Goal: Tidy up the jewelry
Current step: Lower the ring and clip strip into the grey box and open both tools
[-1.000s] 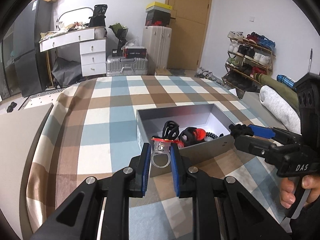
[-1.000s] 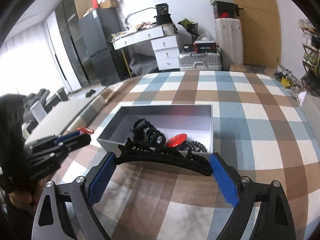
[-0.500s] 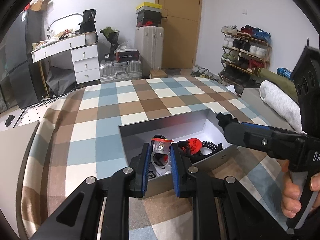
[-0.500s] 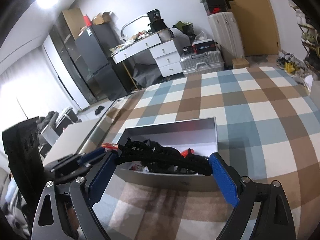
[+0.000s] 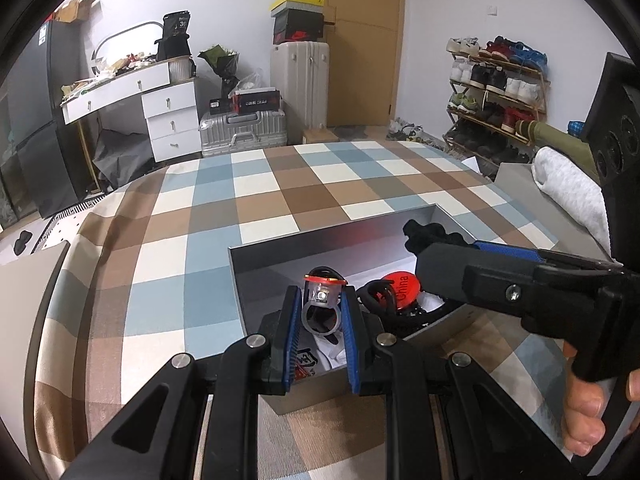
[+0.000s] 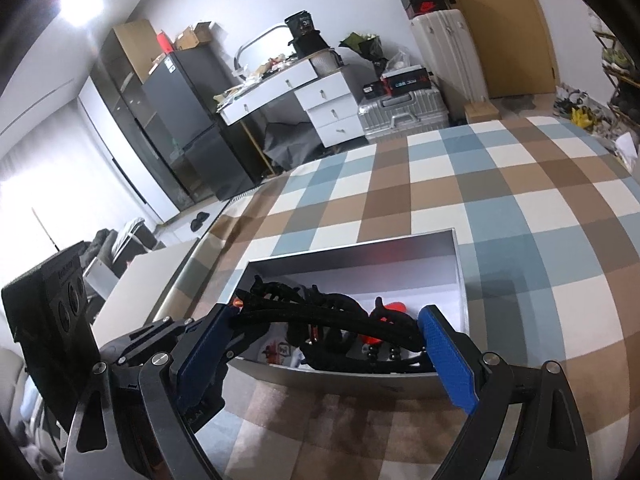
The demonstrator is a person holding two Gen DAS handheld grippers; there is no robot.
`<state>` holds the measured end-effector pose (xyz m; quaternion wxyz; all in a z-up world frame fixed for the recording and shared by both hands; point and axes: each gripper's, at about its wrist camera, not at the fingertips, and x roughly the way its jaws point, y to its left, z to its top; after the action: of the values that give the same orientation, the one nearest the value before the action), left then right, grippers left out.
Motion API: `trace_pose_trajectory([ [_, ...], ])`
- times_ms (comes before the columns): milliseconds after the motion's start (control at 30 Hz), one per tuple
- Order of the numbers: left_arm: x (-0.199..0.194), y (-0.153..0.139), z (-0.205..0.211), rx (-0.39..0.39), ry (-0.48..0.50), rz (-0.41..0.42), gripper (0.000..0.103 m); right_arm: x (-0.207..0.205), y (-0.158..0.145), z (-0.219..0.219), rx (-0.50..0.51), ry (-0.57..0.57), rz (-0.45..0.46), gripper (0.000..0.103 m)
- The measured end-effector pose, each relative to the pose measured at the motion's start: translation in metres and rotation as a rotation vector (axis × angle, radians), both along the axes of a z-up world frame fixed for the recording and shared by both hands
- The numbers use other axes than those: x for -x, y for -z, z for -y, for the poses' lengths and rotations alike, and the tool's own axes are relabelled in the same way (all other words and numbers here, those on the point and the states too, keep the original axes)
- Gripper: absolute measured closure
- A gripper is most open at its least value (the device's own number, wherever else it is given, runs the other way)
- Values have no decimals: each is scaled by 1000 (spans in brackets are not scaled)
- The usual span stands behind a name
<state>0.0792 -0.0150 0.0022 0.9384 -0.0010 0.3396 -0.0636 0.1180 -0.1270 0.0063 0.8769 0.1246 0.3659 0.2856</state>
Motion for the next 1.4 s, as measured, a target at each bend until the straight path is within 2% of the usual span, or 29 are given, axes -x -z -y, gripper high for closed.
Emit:
trace_pose_trajectory([
  [733,-8,8,-1,-10,7,-8,88,-5,3,-5,17,-7,-30,8],
  [1067,-6,6,-3,0,-13,-4,86,12,-15,5,63,-19,50,6],
  [1167,-2,3,-2,-8,-23,7,63,14,-21,13,67,-6,67,4],
  [1333,7,-6,-5,23,-8,15,46,16,-21,23,82,6,73,3],
  [1400,14,-10,-8,32,-29,30,30,18,-20,24,92,-3,77,2],
])
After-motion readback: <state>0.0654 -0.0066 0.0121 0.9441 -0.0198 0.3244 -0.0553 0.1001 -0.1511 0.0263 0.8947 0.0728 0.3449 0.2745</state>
